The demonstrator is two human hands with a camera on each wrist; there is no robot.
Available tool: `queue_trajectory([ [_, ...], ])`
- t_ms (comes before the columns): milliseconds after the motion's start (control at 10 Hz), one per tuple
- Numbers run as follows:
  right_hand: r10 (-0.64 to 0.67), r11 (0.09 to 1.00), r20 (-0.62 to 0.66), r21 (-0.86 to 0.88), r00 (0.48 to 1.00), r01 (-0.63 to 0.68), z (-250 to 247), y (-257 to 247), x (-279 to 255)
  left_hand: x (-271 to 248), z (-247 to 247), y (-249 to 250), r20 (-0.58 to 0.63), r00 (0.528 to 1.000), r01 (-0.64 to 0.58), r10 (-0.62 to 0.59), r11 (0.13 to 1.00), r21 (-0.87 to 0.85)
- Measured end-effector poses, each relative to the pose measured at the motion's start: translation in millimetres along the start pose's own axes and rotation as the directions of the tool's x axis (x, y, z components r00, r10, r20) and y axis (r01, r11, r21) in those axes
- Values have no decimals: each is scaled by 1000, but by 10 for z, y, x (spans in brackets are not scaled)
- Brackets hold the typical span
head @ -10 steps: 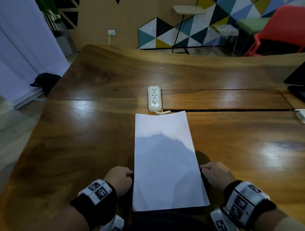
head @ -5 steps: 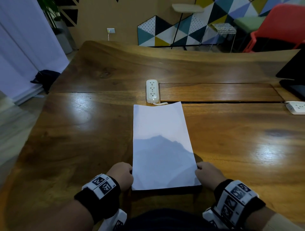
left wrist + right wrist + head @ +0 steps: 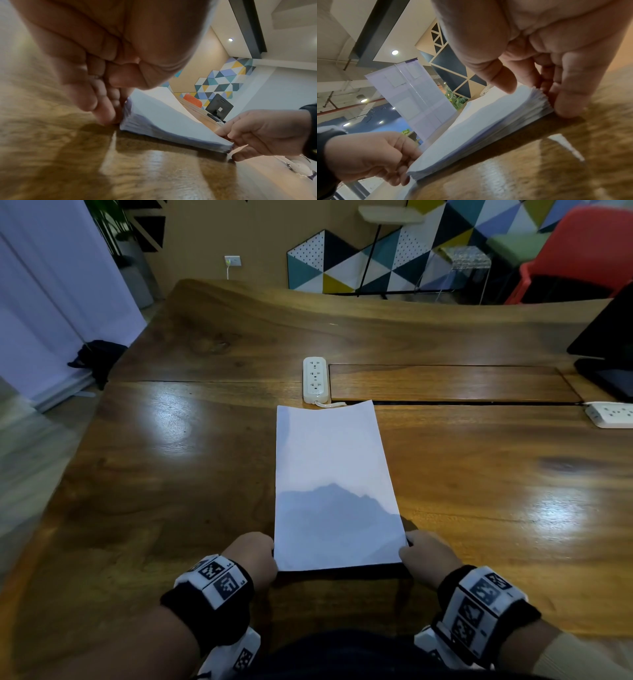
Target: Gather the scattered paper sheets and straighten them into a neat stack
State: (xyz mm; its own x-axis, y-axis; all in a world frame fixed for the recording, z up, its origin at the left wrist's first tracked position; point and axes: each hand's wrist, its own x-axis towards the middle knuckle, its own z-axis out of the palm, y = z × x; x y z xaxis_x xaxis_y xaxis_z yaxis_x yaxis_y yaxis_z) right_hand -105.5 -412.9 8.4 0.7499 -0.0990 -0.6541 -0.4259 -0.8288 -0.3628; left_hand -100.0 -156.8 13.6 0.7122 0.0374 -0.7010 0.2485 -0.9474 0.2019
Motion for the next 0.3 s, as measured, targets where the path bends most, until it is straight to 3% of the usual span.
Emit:
queue_trajectory([
  [100,-47,999,-12,-4,999,47,-36,92,-37,-29,62,-95,-11,1000,0,-1,999,-34],
  [200,-92,994,-23,-61,996,90,-96,301,-147,-148,142,-327,-118,991,-69,59,995,-78],
  [300,-120,993,36,25,992,119,-183,603,-299,-343,241,-726,-214,968,-176,131,963,-206],
])
